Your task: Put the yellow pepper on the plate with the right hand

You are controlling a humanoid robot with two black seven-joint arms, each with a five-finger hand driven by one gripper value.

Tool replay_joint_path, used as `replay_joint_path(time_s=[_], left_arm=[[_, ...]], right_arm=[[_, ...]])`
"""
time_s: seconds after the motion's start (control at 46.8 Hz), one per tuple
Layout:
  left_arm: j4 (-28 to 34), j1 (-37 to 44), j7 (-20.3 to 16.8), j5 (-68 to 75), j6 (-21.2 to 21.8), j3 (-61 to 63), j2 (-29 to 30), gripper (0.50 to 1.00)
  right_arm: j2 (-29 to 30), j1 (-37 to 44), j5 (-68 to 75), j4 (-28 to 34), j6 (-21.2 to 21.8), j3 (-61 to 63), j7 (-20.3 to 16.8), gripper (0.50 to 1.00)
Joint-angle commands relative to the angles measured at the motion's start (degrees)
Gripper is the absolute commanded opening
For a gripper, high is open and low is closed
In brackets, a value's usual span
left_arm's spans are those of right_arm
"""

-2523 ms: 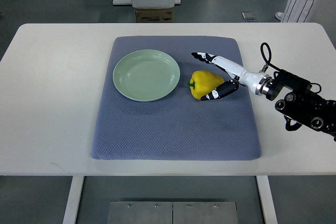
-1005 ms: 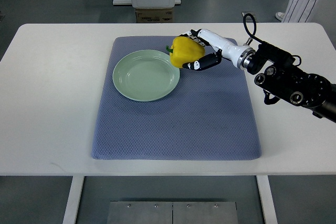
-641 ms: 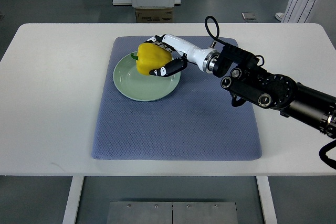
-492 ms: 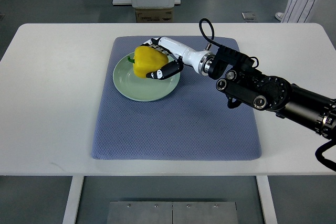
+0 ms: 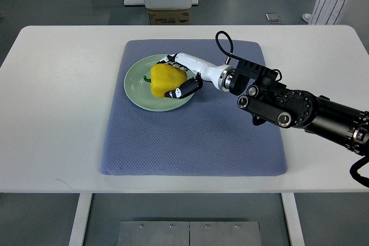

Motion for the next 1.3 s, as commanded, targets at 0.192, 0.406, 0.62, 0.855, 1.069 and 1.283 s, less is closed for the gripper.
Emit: replay_joint_path(time_s=[0.192, 0.406, 0.62, 0.855, 1.069, 1.283], left_arm=[[-0.04, 0.0, 0.0, 0.0, 0.0, 0.0, 0.0, 1.0], [-0.04, 0.0, 0.0, 0.0, 0.0, 0.0, 0.0, 1.0], [-0.04, 0.0, 0.0, 0.0, 0.0, 0.0, 0.0, 1.0], [0.05, 0.0, 0.0, 0.0, 0.0, 0.0, 0.0, 1.0], [-0.04, 0.0, 0.0, 0.0, 0.0, 0.0, 0.0, 1.0], [0.05, 0.0, 0.0, 0.0, 0.0, 0.0, 0.0, 1.0]], right_arm=[[0.0, -0.85, 0.11, -0.04, -0.09, -1.15, 0.0, 0.5], [0.0, -1.11, 0.28, -0.13, -1.31, -0.8, 0.26, 0.675], [0.0, -1.11, 2.39, -0.22, -1.49, -0.54, 0.44, 0.989], [0.0, -1.11, 4.06, -0.31, -1.49, -0.54, 0.44, 0.998], [0.0, -1.55, 6.61, -0.31, -2.11, 4.2, 0.52, 0.998], [0.0, -3.13, 10.3, -0.22, -2.11, 10.71, 0.61, 0.998]])
